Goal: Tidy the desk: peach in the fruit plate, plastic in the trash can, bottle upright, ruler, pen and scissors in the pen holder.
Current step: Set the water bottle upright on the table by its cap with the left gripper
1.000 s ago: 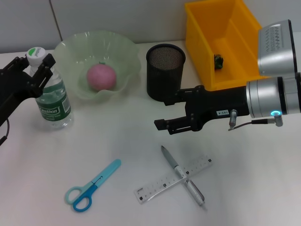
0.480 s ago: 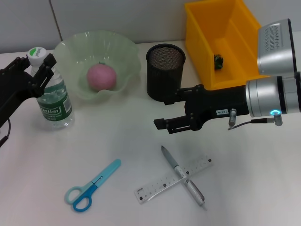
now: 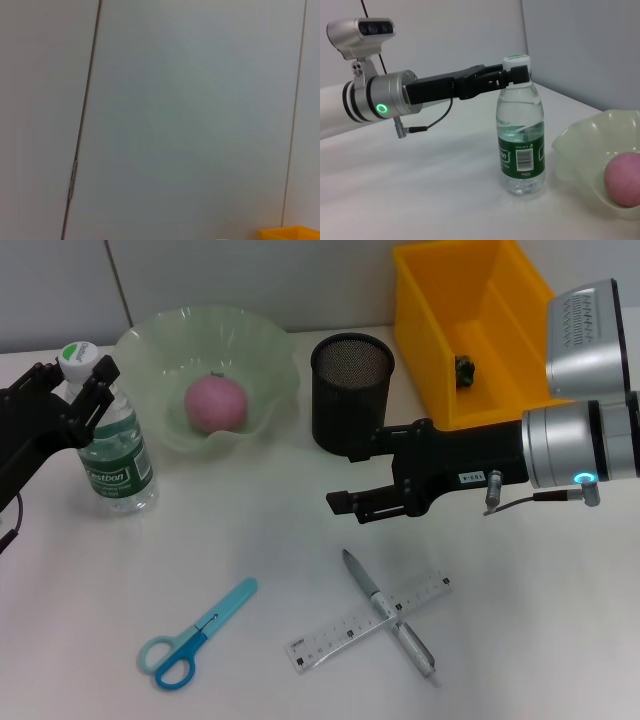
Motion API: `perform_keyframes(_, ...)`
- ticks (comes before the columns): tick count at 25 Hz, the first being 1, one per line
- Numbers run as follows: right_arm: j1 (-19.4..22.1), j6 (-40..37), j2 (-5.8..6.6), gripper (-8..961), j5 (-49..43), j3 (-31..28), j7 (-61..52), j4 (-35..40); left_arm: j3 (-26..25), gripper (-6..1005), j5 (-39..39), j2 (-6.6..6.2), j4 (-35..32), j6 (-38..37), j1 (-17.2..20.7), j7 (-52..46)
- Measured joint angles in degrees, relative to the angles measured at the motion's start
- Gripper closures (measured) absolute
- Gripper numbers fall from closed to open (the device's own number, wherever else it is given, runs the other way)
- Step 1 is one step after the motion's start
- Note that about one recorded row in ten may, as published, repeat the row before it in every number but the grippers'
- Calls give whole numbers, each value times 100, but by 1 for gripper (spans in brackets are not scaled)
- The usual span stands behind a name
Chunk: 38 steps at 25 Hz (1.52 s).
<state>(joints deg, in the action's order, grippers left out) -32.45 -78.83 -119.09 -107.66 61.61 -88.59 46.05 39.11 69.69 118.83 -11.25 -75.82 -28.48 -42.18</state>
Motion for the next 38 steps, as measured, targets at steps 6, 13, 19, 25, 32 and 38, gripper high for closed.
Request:
perform_keyframes(6,-8,-1,0,174,2,8,0,-4,1,520,0,0,8,16,0,0)
perform_keyframes(13,-17,-1,0,174,3,9,0,-9,3,518,0,0,9,39,-6,0)
perform_keyframes(19,-16,0,0,174,2,9,0,-9,42,516,15,0,8,42,-9,1)
perform_keyframes(25,-15,0,0,174,0,9,0,-9,44,514,9,-1,-4,15,3,5)
perform_keyframes(32,-19,-1,7,174,-1,9,0,-9,166,400,68,-9,-56,-27,5,8)
perform_keyframes(38,-23,-1,9,174,-1,9,0,-9,193,268,73,-13,-59,-74,28,-6)
